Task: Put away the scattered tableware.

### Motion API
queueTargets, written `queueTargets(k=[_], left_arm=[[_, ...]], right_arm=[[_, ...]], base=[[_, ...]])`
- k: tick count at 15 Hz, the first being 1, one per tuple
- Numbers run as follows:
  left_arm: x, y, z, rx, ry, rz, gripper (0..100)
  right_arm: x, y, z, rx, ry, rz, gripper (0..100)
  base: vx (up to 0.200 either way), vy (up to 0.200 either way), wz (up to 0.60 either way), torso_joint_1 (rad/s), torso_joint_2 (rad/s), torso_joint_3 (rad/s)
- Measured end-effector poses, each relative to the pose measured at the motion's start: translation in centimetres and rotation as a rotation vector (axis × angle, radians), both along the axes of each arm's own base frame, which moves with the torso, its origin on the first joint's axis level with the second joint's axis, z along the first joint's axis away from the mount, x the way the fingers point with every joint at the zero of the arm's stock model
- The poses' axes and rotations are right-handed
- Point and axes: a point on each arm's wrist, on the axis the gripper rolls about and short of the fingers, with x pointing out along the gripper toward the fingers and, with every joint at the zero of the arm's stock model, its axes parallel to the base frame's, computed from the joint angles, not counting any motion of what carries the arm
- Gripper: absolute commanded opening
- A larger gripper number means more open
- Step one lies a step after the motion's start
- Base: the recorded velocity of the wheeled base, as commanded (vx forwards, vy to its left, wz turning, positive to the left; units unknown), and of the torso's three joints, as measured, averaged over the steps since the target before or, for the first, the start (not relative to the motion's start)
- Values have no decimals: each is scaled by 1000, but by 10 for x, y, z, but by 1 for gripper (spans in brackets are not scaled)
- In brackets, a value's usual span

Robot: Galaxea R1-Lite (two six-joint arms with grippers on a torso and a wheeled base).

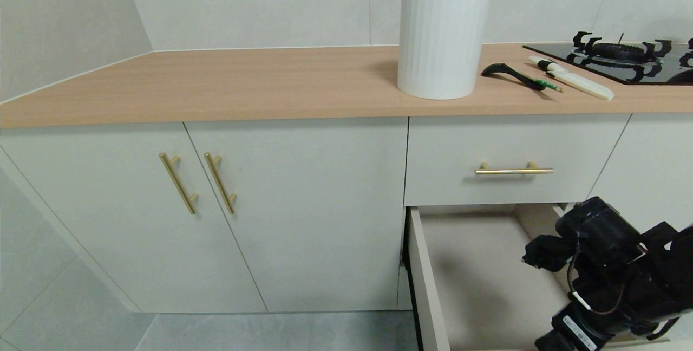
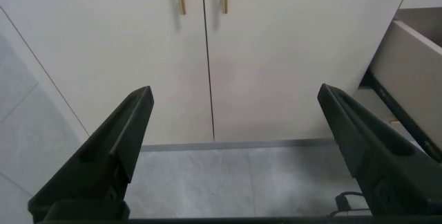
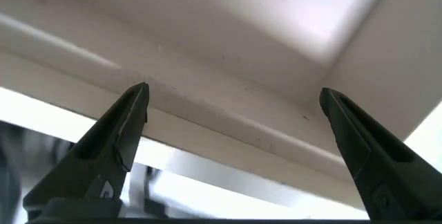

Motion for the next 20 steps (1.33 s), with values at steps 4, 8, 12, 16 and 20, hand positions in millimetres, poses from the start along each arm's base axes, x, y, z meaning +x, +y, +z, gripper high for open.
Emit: queueTargets(k=[4,8,12,16,20], left_arm=[[0,0,0,0,0,-1,100],[0,0,0,0,0,0,100],[0,0,0,0,0,0,100],[0,0,0,0,0,0,100],[0,0,0,0,0,1,100]], right_arm=[[-13,4,-1,-49,79,61,100],[-23,10,-3,-85,135,119,100],[-21,13,-1,-79,120,120,100],[8,17,20,96,-72,-128,100],[36,11,43,260,-311,-257,100]], base=[[0,0,0,0,0,0],[0,0,0,0,0,0],[0,0,0,0,0,0],[0,0,0,0,0,0],[0,0,0,0,0,0]])
